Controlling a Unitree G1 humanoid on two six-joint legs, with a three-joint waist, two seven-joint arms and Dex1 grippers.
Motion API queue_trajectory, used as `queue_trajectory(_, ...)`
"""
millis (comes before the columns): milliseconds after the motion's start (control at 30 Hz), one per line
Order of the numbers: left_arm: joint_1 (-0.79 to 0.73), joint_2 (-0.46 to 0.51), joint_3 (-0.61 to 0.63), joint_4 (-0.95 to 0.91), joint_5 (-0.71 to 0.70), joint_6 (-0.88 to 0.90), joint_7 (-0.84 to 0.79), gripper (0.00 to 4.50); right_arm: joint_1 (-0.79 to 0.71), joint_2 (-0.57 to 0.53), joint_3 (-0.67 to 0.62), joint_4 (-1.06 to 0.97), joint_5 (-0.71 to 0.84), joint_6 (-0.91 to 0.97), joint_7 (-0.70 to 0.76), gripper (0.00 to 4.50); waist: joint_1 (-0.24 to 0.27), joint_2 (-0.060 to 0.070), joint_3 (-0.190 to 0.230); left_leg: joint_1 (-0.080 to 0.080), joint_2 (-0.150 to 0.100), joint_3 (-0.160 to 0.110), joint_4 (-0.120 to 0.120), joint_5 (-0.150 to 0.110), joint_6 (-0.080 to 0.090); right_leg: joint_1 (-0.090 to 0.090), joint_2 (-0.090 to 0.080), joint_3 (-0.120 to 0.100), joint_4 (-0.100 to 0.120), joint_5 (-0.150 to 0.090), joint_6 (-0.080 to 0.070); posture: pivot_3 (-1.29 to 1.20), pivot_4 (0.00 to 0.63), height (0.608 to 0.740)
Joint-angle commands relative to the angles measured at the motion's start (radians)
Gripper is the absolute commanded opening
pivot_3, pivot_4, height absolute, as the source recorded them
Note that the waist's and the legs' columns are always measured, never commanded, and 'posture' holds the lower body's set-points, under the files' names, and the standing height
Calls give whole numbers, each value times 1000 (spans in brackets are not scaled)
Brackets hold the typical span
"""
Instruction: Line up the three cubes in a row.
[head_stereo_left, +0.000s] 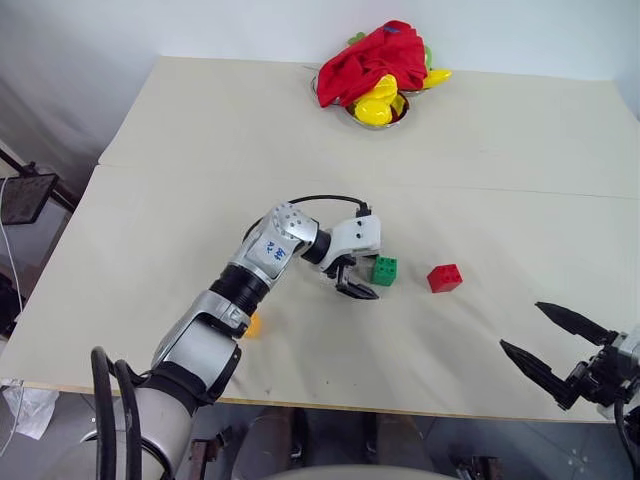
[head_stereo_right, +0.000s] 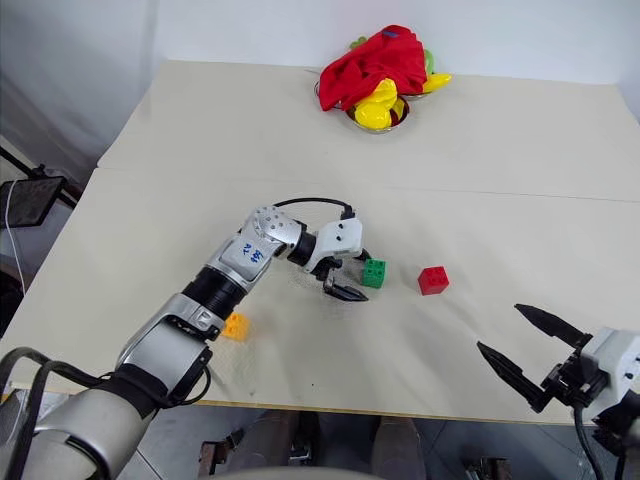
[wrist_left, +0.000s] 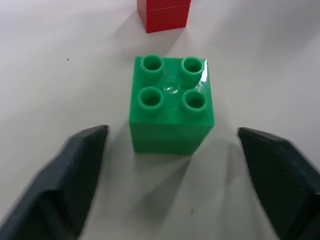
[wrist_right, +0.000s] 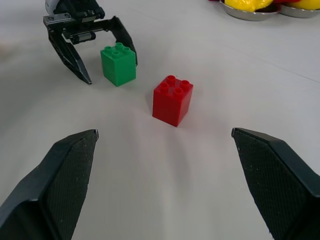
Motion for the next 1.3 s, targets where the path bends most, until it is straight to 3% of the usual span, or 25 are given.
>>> queue_trajectory(33,-22,3,64,-117,-73,51,-24,4453,-14,-17,0,0,8,-1,1,4500,0,0,0,0,0,0,0,0,0,0,0,0,0,0,0,0,150,740)
queue_trajectory(267,-65,167,259,-286,-315,227,-200,4453,-102,-51,44,37,13,9,29,4500,-6,2,-1,0,1,0,0,0,0,0,0,0,1,0,0,0,150,740)
queue_trajectory(400,10,286,427,-256,-440,102,-296,4453,-173,-61,84,34,33,10,58,4500,-13,2,-1,1,1,0,0,1,-1,0,1,0,1,0,0,0,150,740)
queue_trajectory(500,126,381,530,-274,-486,68,-302,4453,-228,-77,127,15,62,55,76,4500,-15,2,-1,1,1,0,1,1,-1,0,1,0,2,0,0,0,150,740)
queue_trajectory(667,398,577,655,-176,-441,-164,-323,4453,-300,-90,231,-54,105,112,120,4500,-24,2,-1,1,1,0,0,0,-1,0,1,0,2,0,-1,0,150,740)
queue_trajectory(867,658,701,823,-59,-459,-279,-273,4453,-353,-96,338,-83,100,111,194,4500,-15,-2,-1,1,0,-2,0,0,0,0,-1,-1,2,0,-1,0,150,740)
queue_trajectory(967,791,721,876,-59,-466,-333,-272,4453,-385,-92,362,-64,86,91,217,4500,-18,-2,-1,1,0,-2,0,-1,-1,0,-2,0,2,0,-1,0,150,740)
queue_trajectory(1100,975,674,898,-306,-547,-267,-261,4453,-406,-125,352,-12,71,80,263,4500,-12,-3,-1,1,0,-2,0,-1,-1,0,-2,-1,2,-1,-1,0,150,740)
queue_trajectory(1300,1064,572,779,-627,-588,-192,-182,4453,-339,-186,290,55,54,60,323,4500,-1,-3,-2,1,-2,-3,0,-1,0,1,-5,-1,2,0,-1,0,150,740)
